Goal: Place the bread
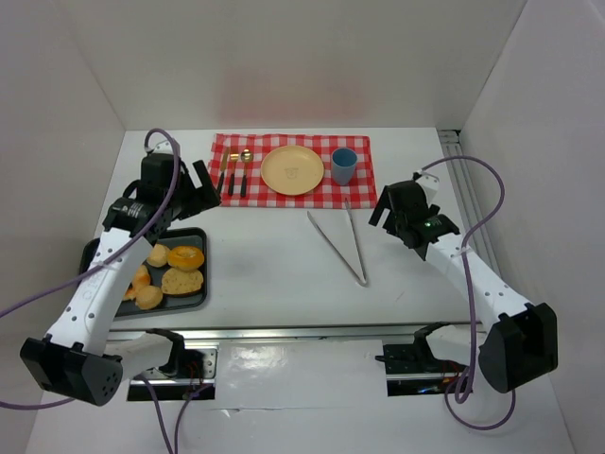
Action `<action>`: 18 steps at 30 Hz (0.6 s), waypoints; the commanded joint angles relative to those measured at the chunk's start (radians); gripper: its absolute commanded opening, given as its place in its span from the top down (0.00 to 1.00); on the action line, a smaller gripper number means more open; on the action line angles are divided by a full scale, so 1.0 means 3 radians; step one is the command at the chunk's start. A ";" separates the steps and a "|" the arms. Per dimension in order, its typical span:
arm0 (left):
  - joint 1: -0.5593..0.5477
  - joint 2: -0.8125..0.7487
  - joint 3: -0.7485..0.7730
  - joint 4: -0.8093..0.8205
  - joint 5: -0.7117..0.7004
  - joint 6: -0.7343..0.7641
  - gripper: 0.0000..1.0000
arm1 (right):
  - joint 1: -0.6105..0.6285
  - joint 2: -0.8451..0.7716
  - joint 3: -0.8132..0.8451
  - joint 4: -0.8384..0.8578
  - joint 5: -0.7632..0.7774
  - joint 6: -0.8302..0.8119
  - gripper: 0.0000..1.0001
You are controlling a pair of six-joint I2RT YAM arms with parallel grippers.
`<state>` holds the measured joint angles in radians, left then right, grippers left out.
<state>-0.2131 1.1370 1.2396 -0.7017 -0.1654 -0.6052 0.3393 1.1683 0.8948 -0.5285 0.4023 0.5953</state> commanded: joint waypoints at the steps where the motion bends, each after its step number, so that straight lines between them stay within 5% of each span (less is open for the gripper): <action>1: -0.0031 0.0019 0.0153 0.0099 -0.0088 0.0023 0.01 | -0.0067 -0.0075 -0.0057 0.0120 -0.0057 0.0056 0.00; 11: -0.0031 0.0117 0.0184 0.0038 -0.0149 0.0054 0.01 | -0.0068 -0.0080 -0.0175 0.0360 -0.0551 -0.0317 0.00; 18: -0.0102 0.0234 0.0224 -0.0049 -0.0180 0.0023 0.01 | 0.0862 0.0609 -0.0078 0.0407 -0.0410 -0.0792 0.00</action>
<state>-0.2268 1.2057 1.2655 -0.7166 -0.2043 -0.6048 0.5304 1.2636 0.8494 -0.4412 0.2787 0.4316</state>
